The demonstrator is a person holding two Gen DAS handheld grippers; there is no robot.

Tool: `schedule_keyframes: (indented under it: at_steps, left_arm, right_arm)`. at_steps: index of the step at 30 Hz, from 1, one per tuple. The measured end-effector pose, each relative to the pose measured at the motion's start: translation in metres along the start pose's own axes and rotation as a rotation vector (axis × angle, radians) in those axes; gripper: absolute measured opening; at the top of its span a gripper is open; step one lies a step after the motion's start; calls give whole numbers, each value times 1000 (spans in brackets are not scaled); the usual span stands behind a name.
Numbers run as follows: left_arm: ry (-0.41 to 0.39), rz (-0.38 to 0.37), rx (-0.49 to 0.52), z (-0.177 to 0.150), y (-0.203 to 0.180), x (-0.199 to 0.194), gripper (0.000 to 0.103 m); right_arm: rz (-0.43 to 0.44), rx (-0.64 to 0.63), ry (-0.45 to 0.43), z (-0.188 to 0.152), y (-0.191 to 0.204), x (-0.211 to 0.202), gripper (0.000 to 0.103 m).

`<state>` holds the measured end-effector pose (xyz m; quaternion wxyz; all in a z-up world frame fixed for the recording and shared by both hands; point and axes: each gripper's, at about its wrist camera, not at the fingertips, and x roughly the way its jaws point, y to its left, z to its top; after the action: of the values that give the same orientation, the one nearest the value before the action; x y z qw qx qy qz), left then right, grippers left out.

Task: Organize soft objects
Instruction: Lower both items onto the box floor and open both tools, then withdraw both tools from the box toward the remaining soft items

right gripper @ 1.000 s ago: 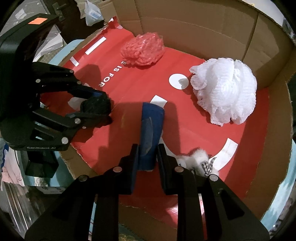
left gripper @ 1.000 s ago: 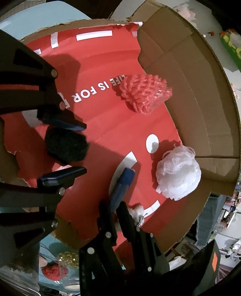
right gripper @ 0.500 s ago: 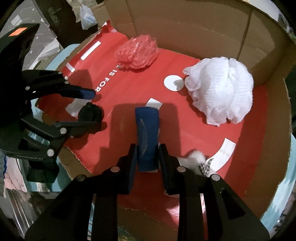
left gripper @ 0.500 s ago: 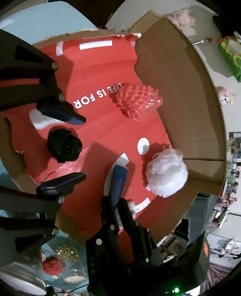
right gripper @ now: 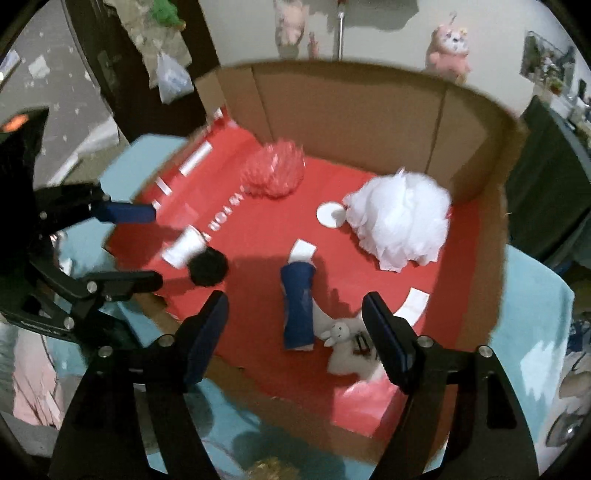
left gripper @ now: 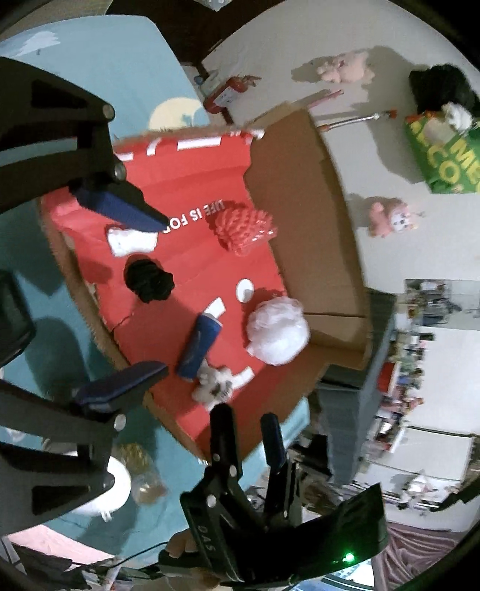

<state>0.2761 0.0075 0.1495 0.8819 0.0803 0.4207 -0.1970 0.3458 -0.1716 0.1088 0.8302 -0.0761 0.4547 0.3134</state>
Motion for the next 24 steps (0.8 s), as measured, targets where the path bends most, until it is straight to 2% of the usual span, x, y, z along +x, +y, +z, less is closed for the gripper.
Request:
schedule_keyframes:
  at_steps: [3, 6, 9, 13, 17, 20, 24]
  left_arm:
    - [-70, 6, -11, -7, -6, -30, 83]
    - [-146, 12, -17, -18, -16, -59, 94]
    - [-196, -15, -22, -31, -28, -83, 97]
    - [-282, 0, -17, -55, -44, -116, 102]
    - [-356, 19, -27, -81, -57, -140, 103]
    - [-399, 0, -52, -100, -63, -151, 103]
    - [-450, 46, -70, -123, -72, -153, 103]
  right_arm:
    - [-19, 4, -65, -4, 11, -33, 74]
    - [-70, -8, -143, -15, 24, -68, 74]
    - [-102, -17, -212, -32, 44, -99, 74]
    - [-141, -51, -323, -61, 75, -132, 75]
    - [-159, -36, -420, -95, 98, -156, 79]
    - [-192, -27, -475, -117, 111, -167, 79]
    - [-249, -7, -536, -145, 121, -173, 79]
